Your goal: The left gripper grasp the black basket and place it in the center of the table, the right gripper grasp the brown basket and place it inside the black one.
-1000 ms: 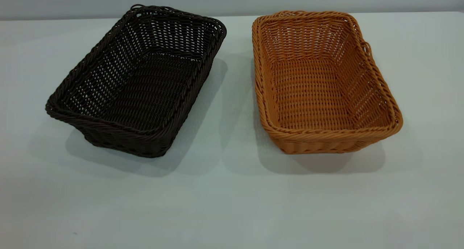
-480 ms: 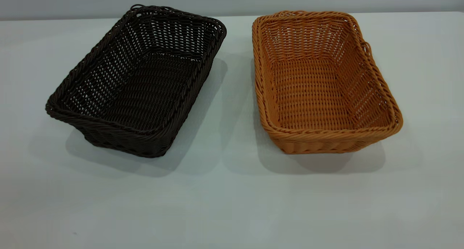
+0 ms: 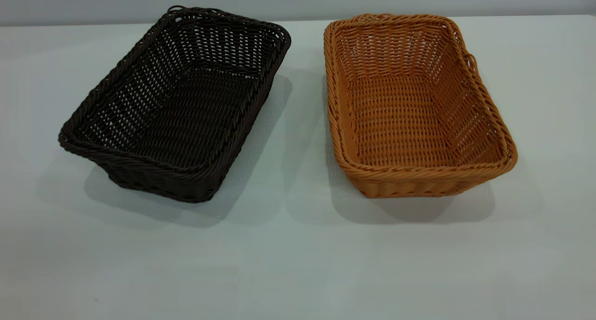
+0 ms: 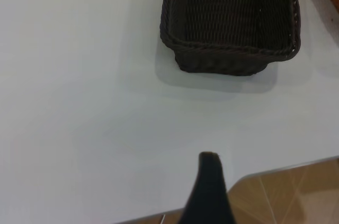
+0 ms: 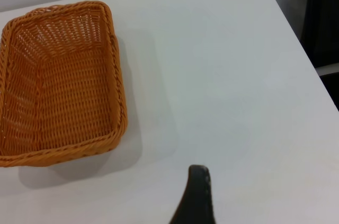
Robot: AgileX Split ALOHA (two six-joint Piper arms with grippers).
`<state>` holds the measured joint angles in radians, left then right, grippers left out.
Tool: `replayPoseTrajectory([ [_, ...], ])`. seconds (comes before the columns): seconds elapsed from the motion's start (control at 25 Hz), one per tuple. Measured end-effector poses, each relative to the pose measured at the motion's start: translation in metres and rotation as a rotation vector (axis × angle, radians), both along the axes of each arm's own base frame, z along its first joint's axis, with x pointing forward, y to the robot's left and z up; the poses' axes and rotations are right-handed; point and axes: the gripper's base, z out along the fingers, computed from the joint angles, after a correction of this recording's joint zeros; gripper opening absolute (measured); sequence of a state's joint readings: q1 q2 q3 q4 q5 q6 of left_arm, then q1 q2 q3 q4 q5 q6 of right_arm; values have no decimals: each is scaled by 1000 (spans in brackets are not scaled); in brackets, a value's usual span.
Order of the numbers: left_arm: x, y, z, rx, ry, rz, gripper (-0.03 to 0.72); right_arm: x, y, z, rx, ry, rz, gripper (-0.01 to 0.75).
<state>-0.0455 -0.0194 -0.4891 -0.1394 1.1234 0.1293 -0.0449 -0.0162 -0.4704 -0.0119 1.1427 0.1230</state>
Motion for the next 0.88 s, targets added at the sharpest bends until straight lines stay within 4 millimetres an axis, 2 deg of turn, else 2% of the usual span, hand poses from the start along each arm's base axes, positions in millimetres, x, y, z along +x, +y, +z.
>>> replayPoseTrajectory([
  [0.48, -2, -10, 2, -85, -2, -83, 548, 0, 0, 0, 0, 0, 0, 591],
  [0.64, 1, -7, 3, -105, 8, -15, 548, 0, 0, 0, 4, -1, 2, 591],
  [0.76, 18, 0, 12, -80, 30, 80, 548, 0, 2, 0, 16, -3, 10, 591],
  [0.88, 56, 6, 24, -16, 21, 129, 548, 0, 4, 0, 39, -4, 25, 591],
])
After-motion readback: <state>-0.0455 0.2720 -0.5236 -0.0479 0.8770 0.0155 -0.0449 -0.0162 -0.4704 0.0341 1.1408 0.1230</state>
